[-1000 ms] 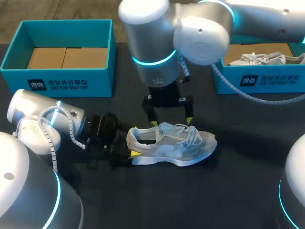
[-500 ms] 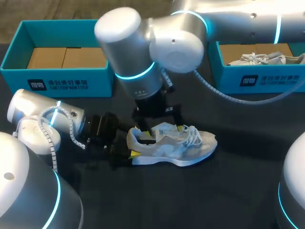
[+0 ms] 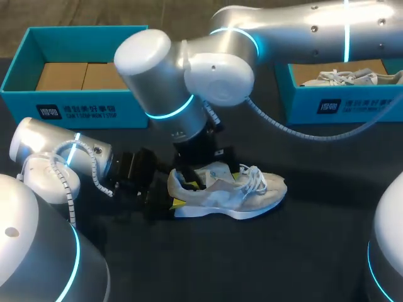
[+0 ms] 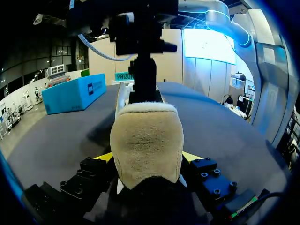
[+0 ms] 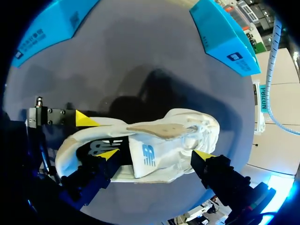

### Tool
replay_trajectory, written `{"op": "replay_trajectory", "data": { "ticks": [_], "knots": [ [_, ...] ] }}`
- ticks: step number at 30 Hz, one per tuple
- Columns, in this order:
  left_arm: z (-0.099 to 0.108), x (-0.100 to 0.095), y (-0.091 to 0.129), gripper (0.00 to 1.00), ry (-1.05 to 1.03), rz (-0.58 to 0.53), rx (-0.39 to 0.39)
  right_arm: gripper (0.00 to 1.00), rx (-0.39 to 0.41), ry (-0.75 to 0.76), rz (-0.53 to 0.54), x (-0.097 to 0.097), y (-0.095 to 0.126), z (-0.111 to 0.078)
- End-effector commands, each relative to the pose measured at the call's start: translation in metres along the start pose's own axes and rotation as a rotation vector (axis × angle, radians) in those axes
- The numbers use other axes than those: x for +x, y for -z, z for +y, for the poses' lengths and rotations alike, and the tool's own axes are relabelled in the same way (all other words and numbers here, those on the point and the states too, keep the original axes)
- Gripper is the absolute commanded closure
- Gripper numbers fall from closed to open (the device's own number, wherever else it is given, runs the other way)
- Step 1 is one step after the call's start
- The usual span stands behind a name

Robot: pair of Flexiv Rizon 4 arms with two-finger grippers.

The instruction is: Take the shoe out of the shoebox, open the shoe tongue, remove and reinsert the insole, then place the shoe into the shoebox

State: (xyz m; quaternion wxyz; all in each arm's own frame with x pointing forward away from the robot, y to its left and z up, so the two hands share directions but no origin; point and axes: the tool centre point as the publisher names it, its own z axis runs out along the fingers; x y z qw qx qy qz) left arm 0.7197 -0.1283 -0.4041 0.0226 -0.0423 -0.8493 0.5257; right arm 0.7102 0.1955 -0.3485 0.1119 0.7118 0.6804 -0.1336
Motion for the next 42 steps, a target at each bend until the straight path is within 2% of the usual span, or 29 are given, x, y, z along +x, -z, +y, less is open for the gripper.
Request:
{"op": "replay_trajectory", "data": {
  "ticks": [1, 6, 13, 14, 15, 16, 17, 19, 21, 28, 30, 31, 33, 42],
  "knots": [
    [0.002, -0.001, -0.003, 1.0, 0.0, 0.001, -0.004, 0.0, 0.017, -0.007, -0.035, 0.007, -0.006, 0.0],
    [0.002, -0.001, -0.003, 1.0, 0.0, 0.001, -0.004, 0.0, 0.031, -0.026, -0.059, 0.002, -0.01, -0.003],
    [0.002, -0.001, -0.003, 1.0, 0.0, 0.001, -0.004, 0.0, 0.051, -0.062, -0.088, -0.016, -0.014, -0.005],
    [0.002, -0.001, -0.003, 1.0, 0.0, 0.001, -0.004, 0.05, 0.055, -0.065, -0.094, -0.018, -0.014, -0.005],
    [0.002, -0.001, -0.003, 1.0, 0.0, 0.001, -0.004, 0.16, 0.059, -0.067, -0.101, -0.02, -0.014, -0.006],
    [0.002, -0.001, -0.003, 1.0, 0.0, 0.001, -0.004, 0.22, 0.059, -0.067, -0.102, -0.022, -0.014, -0.006],
    [0.002, -0.001, -0.003, 1.0, 0.0, 0.001, -0.004, 0.23, 0.063, -0.07, -0.108, -0.023, -0.013, -0.006],
    [0.002, -0.001, -0.003, 1.0, 0.0, 0.001, -0.004, 0.41, 0.063, -0.072, -0.111, -0.026, -0.01, -0.007],
    [0.002, -0.001, -0.003, 1.0, 0.0, 0.001, -0.004, 0.51, 0.062, -0.075, -0.121, -0.028, -0.007, -0.007],
    [0.002, -0.001, -0.003, 1.0, 0.0, 0.001, -0.004, 0.57, 0.058, -0.081, -0.136, -0.036, 0.003, -0.008],
    [0.002, -0.001, -0.003, 1.0, 0.0, 0.001, -0.004, 0.63, 0.058, -0.086, -0.135, -0.038, 0.005, -0.008],
    [0.002, -0.001, -0.003, 1.0, 0.0, 0.001, -0.004, 0.73, 0.057, -0.09, -0.132, -0.04, 0.005, -0.007],
    [0.002, -0.001, -0.003, 1.0, 0.0, 0.001, -0.004, 1.0, 0.055, -0.1, -0.124, -0.043, 0.004, -0.006],
    [0.002, -0.001, -0.003, 1.0, 0.0, 0.001, -0.004, 1.0, 0.046, -0.121, -0.097, -0.062, 0.005, -0.002]
  ]
}}
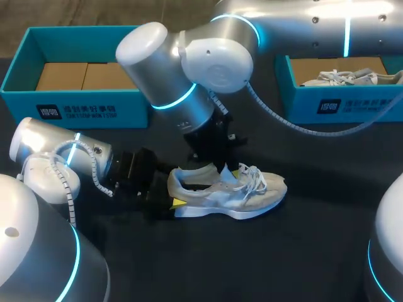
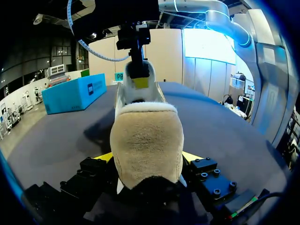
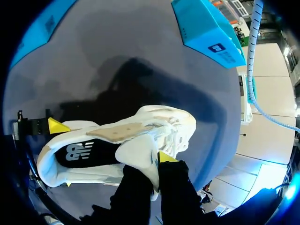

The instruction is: Take the shoe out of the shoebox, open the shoe tongue, remove and reinsert the insole, then place the shoe into the shoebox

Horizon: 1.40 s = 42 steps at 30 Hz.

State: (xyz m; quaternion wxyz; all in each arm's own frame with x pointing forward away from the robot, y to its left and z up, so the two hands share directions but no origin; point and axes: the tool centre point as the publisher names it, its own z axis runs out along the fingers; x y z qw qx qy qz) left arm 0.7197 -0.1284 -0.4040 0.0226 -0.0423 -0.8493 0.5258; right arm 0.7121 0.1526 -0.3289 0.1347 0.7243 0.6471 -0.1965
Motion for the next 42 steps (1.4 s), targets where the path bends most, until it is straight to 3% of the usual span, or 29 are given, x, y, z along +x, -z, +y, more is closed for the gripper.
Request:
{"op": "replay_trajectory", "data": {
  "ticks": [1, 12, 24, 26, 27, 29, 31, 37, 42],
  "knots": [
    [0.003, -0.001, -0.003, 1.0, 0.0, 0.0, -0.004, 1.0, -0.014, -0.066, 0.036, -0.019, -0.001, -0.004],
    [0.003, -0.001, -0.003, 1.0, 0.0, 0.0, -0.004, 1.0, -0.017, -0.079, 0.064, -0.064, -0.024, 0.0],
    [0.003, -0.001, -0.003, 1.0, 0.0, 0.0, -0.004, 1.0, 0.019, -0.088, 0.06, -0.083, -0.064, 0.01],
    [0.003, -0.001, -0.003, 1.0, 0.0, 0.0, -0.004, 0.55, 0.023, -0.084, 0.069, -0.084, -0.07, 0.01],
    [0.003, -0.001, -0.003, 1.0, 0.0, 0.0, -0.004, 0.51, 0.022, -0.081, 0.075, -0.084, -0.072, 0.01],
    [0.003, -0.001, -0.003, 1.0, 0.0, 0.0, -0.004, 0.34, 0.023, -0.081, 0.086, -0.084, -0.077, 0.01],
    [0.003, -0.001, -0.003, 1.0, 0.0, 0.0, -0.004, 0.02, 0.023, -0.079, 0.095, -0.084, -0.08, 0.01],
    [0.003, -0.001, -0.003, 1.0, 0.0, 0.0, -0.004, 0.0, 0.028, -0.073, 0.095, -0.083, -0.08, 0.008],
    [0.003, -0.001, -0.003, 1.0, 0.0, 0.0, -0.004, 0.0, 0.006, -0.068, 0.093, -0.089, -0.066, 0.005]
  ]
}}
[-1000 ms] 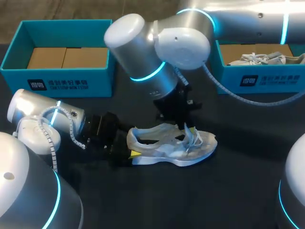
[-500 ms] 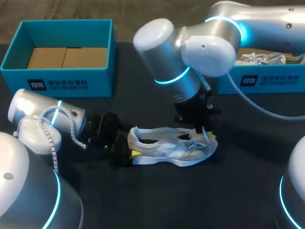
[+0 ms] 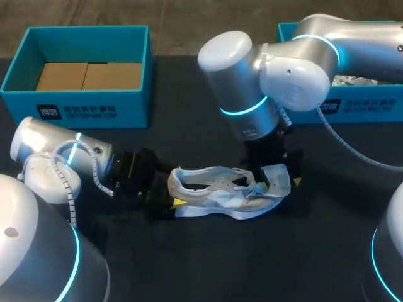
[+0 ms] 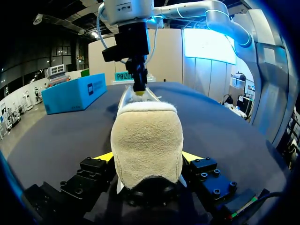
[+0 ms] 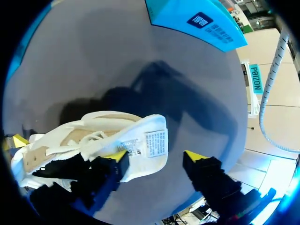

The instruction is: Take the shoe out of the shoebox, open the shoe tongue, remove and reinsert the insole, then place the shoe into the shoebox

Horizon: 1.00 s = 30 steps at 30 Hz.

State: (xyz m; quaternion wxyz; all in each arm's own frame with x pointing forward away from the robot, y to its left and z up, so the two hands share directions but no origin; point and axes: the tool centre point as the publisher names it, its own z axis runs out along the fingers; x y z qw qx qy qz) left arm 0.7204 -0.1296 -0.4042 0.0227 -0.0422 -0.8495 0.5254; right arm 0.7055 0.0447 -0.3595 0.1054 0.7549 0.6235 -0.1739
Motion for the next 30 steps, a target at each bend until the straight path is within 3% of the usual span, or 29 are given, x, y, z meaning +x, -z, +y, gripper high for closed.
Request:
{"op": "replay_trajectory", "data": {
  "ticks": [1, 13, 23, 24, 26, 28, 30],
  "knots": [
    [0.003, 0.0, -0.002, 1.0, 0.0, 0.0, -0.003, 0.0, -0.035, 0.006, 0.024, -0.007, 0.014, -0.004],
    [0.003, 0.0, -0.002, 1.0, 0.0, 0.0, -0.003, 0.0, -0.188, 0.166, 0.062, -0.004, 0.065, -0.003],
    [0.003, 0.0, -0.002, 1.0, 0.0, 0.0, -0.003, 0.0, -0.337, 0.448, -0.04, 0.02, 0.112, 0.013],
    [0.003, 0.0, -0.002, 1.0, 0.0, 0.0, -0.003, 0.02, -0.353, 0.477, -0.033, 0.023, 0.116, 0.014],
    [0.003, 0.0, -0.002, 1.0, 0.0, 0.0, -0.003, 0.21, -0.374, 0.551, -0.036, 0.031, 0.123, 0.017],
    [0.003, 0.0, -0.002, 1.0, 0.0, 0.0, -0.003, 0.51, -0.395, 0.627, -0.031, 0.038, 0.127, 0.018],
    [0.003, 0.0, -0.002, 1.0, 0.0, 0.0, -0.003, 0.58, -0.412, 0.692, -0.03, 0.044, 0.131, 0.019]
  ]
}}
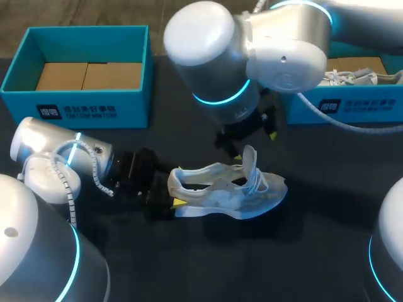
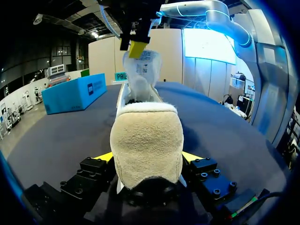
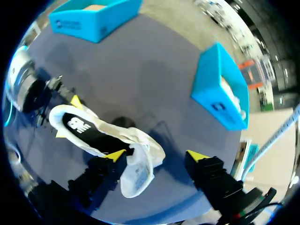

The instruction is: Take the shoe out of the shoebox, open the shoe tongue, remove and reinsert the insole, then place the shoe into the shoebox

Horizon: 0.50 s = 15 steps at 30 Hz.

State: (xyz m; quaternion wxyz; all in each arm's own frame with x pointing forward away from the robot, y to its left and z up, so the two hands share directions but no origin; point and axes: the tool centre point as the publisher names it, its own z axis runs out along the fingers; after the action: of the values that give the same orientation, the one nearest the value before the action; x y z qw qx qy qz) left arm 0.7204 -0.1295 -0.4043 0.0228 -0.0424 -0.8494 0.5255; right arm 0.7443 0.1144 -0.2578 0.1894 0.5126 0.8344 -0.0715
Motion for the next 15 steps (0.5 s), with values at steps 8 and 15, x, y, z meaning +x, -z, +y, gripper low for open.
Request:
{"op": "replay_trajectory", "data": {
  "ticks": [8, 15],
  "knots": [
    [0.003, 0.0, -0.002, 1.0, 0.0, 0.0, -0.003, 1.0, -0.1, 0.436, 0.05, 0.032, 0.01, 0.024],
    [0.003, 0.0, -0.002, 1.0, 0.0, 0.0, -0.003, 1.0, -0.132, 0.582, 0.12, 0.047, 0.006, 0.027]
  ]
}}
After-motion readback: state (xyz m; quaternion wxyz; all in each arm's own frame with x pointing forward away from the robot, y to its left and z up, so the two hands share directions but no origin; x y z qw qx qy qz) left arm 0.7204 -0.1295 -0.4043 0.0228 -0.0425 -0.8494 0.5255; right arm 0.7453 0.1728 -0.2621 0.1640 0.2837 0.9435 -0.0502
